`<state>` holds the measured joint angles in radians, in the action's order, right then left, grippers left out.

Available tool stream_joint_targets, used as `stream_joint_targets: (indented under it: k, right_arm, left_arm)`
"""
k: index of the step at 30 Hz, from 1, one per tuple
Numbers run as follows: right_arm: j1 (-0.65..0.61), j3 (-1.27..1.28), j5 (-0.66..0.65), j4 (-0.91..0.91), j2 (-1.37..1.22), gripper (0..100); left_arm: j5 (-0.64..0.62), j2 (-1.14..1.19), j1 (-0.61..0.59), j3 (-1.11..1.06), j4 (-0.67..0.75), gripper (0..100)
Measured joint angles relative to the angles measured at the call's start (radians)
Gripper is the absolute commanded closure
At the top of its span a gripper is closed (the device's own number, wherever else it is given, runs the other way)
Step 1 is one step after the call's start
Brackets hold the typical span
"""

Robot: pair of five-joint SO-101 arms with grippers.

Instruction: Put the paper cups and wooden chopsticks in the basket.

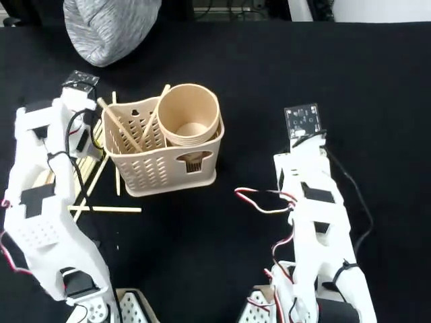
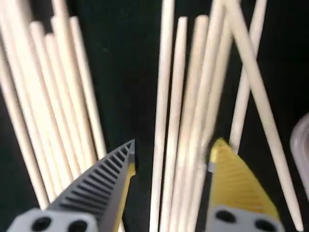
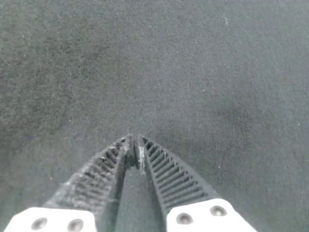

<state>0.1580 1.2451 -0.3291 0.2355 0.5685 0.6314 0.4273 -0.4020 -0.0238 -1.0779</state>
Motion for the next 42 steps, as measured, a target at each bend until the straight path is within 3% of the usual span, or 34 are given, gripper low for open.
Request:
stream_joint_targets:
  k: [4, 16, 21, 26, 31, 42]
  right_arm:
    - [0.0, 0.0, 0.0, 0.0, 0.0, 98.3]
    - [0.0, 0.0, 0.0, 0.0, 0.0, 98.3]
    - [0.0, 0.0, 0.0, 0.0, 0.0, 98.3]
    - [0.0, 0.0, 0.0, 0.0, 0.0, 98.3]
    - [0.0, 0.0, 0.0, 0.0, 0.0, 98.3]
    - [0.0, 0.0, 0.0, 0.0, 0.0, 98.3]
  left_arm:
    - [0.005, 0.055, 0.006, 0.052, 0.0, 97]
    - [0.084, 0.097, 0.008, 0.11, -0.009, 97]
    - [0.084, -0.035, 0.014, 0.063, -0.095, 97]
    - [0.072, -0.261, 0.02, -0.021, -0.089, 97]
    - [0.005, -0.448, 0.021, -0.14, 0.055, 97]
    - [-0.301, -0.83, 0.026, -0.344, 0.422, 97]
